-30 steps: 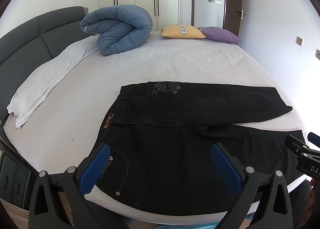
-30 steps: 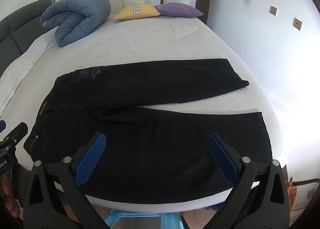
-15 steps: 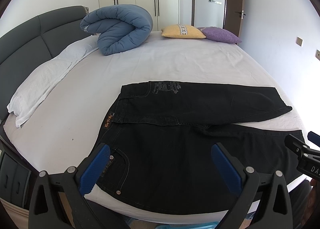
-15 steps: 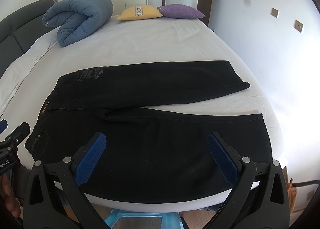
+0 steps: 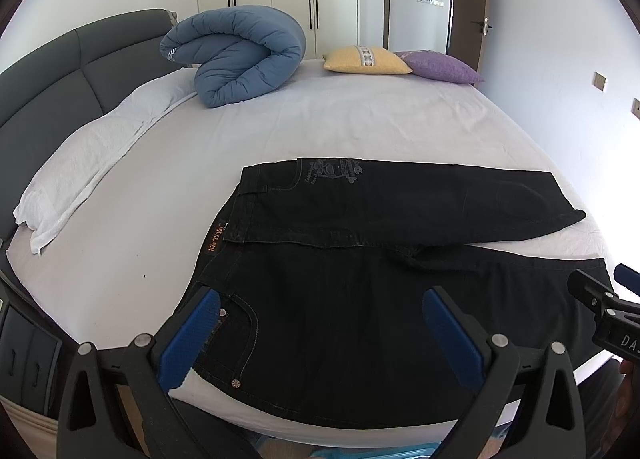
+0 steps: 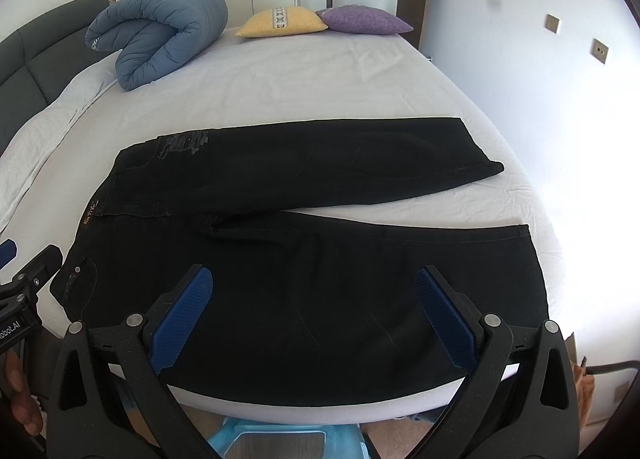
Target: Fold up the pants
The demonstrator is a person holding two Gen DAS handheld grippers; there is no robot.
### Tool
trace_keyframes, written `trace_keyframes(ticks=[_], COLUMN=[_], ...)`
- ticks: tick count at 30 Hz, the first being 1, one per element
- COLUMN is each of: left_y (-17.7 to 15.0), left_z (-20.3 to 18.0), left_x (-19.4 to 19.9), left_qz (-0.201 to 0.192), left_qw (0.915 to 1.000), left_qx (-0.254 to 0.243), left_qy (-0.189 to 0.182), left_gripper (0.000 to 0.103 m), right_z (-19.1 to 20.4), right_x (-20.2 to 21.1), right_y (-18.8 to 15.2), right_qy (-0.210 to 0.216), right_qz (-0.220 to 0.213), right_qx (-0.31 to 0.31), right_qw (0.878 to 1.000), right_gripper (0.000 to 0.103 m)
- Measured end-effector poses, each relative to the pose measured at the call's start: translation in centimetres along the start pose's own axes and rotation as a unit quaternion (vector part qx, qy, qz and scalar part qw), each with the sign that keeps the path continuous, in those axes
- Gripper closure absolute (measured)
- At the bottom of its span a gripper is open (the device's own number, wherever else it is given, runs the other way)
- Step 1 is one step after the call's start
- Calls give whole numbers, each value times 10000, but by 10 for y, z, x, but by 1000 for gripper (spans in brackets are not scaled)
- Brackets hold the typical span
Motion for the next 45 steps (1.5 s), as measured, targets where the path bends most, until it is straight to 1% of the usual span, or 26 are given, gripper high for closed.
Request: trace_keyframes(ticks=[25, 29, 32, 35, 37, 39, 41, 42, 43, 44, 45], left_y=[-7, -5, 1, 18, 37, 54, 67, 75, 85, 92, 96], left_z=[3, 4, 7, 16, 25, 34, 44, 51, 57, 61, 65], left_x=[-4, -8, -14, -25, -39, -58, -78, -86, -89, -91, -99], left_qz=[82, 132, 128, 24, 11, 136, 283, 170, -116, -302, -243], left_qw=[10000, 9999, 9999, 9993, 9983, 9970, 9959, 9962, 9963, 9952, 9937], left_qx=[33, 17, -92, -381, -579, -730, -817, -819, -838, -933, -1090], left_qy=[-12, -34, -45, -47, -74, -229, -263, -222, -144, -43, 108], left_gripper=[0, 0, 0, 0, 0, 0, 0, 0, 0, 0, 0], right_z=[9, 13, 19, 30, 40, 51, 62, 67, 71, 78, 84], right_x=[-7, -12, -18, -26, -33, -43, -56, -63, -71, -81, -89], right_y=[-7, -6, -2, 13, 33, 57, 83, 96, 108, 121, 131], right_qy=[67, 149, 396, 873, 1203, 1506, 1743, 1794, 1800, 1830, 1894], right_qz=[79, 123, 151, 175, 150, 118, 66, 45, 42, 60, 95], right_qx=[66, 101, 168, 289, 454, 645, 814, 902, 979, 1102, 1207], right_qw=[9999, 9998, 9990, 9956, 9916, 9864, 9813, 9796, 9788, 9769, 9744], right_gripper=[0, 0, 0, 0, 0, 0, 0, 0, 0, 0, 0])
Point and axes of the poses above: each gripper's, at about its wrist camera, not at the fingertips, and x roughly against the way its jaws point, z to its left, y to its top, the point moved 9 cm from there along -x, roughly the way its jaws point, and after that the axes turned 10 degrees about -y, right-handed, at the moved point
